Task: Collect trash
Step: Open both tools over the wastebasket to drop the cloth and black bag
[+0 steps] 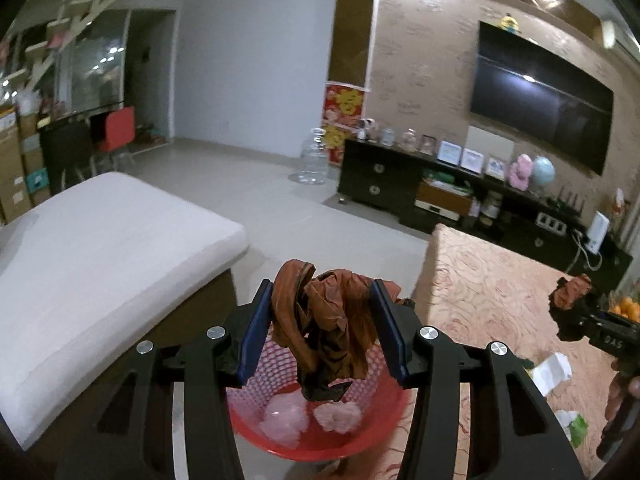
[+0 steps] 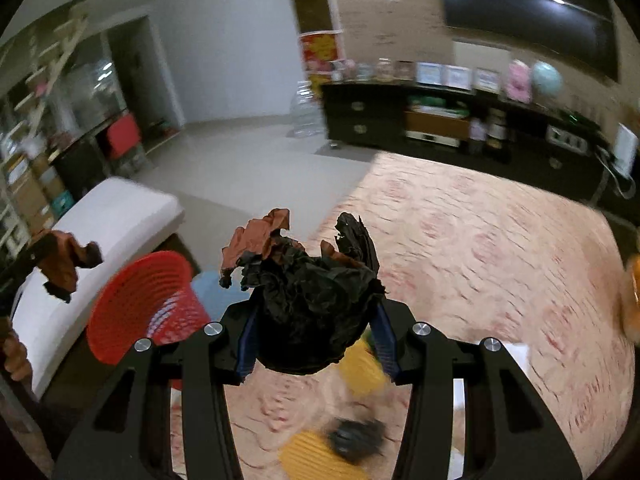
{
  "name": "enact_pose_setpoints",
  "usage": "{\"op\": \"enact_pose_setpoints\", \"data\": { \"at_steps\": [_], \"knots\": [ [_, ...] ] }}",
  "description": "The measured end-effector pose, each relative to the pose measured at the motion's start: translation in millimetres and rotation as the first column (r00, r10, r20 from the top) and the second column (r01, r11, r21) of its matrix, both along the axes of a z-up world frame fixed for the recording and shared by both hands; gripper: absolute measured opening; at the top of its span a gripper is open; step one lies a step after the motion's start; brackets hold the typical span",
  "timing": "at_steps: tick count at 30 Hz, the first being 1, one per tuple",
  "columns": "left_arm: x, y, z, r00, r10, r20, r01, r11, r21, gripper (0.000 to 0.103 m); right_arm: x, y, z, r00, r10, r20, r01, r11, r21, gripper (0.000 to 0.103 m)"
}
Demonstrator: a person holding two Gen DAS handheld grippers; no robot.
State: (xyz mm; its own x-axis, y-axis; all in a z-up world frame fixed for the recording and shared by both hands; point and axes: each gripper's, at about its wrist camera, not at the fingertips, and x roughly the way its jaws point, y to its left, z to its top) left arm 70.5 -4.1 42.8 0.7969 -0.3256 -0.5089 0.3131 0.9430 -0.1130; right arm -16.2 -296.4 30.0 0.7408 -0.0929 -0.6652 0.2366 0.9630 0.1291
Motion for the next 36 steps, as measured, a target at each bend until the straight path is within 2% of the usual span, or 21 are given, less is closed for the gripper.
{"op": "enact_pose_setpoints", "data": {
  "at_steps": [6,10,18,27,30,33,36],
  "knots": [
    [13.0,21.6,-12.2,0.997,0.068,-0.042,-0.068,0.998,0.004,0.047,53.5,43.2,19.9,0.985,0.17,0.018,-0.17,0.985,0.023,0.046],
    [19.5,29.8,-18.9,0.993,0.093,-0.068,-0.092,0.996,0.009,0.047,75.7,63.3,21.1,0.969,0.244,0.025,-0.245,0.969,0.036,0.046],
    [31.2,31.0,-36.8,0.986,0.112,-0.127,-0.109,0.993,0.035,0.047,105.5,102.2,-4.8,0.939,0.344,-0.029,-0.34,0.936,0.091,0.047],
    [38.8,24.1,-60.3,0.976,0.112,-0.189,-0.096,0.991,0.091,0.048,121.4,144.6,-39.9,0.9,0.42,-0.116,-0.404,0.905,0.135,0.047],
    [38.4,24.0,-63.5,0.974,0.104,-0.2,-0.086,0.992,0.095,0.051,122.6,150.7,-44.8,0.895,0.428,-0.125,-0.411,0.9,0.143,0.05],
    [40.3,23.7,-64.1,0.974,0.093,-0.207,-0.074,0.993,0.097,0.059,123.3,151.8,-47.4,0.896,0.426,-0.128,-0.406,0.9,0.16,0.062],
    [39.3,23.9,-63.1,0.974,0.097,-0.204,-0.078,0.992,0.096,0.068,124.0,147.8,-47.0,0.9,0.418,-0.126,-0.395,0.902,0.174,0.065]
  ]
}}
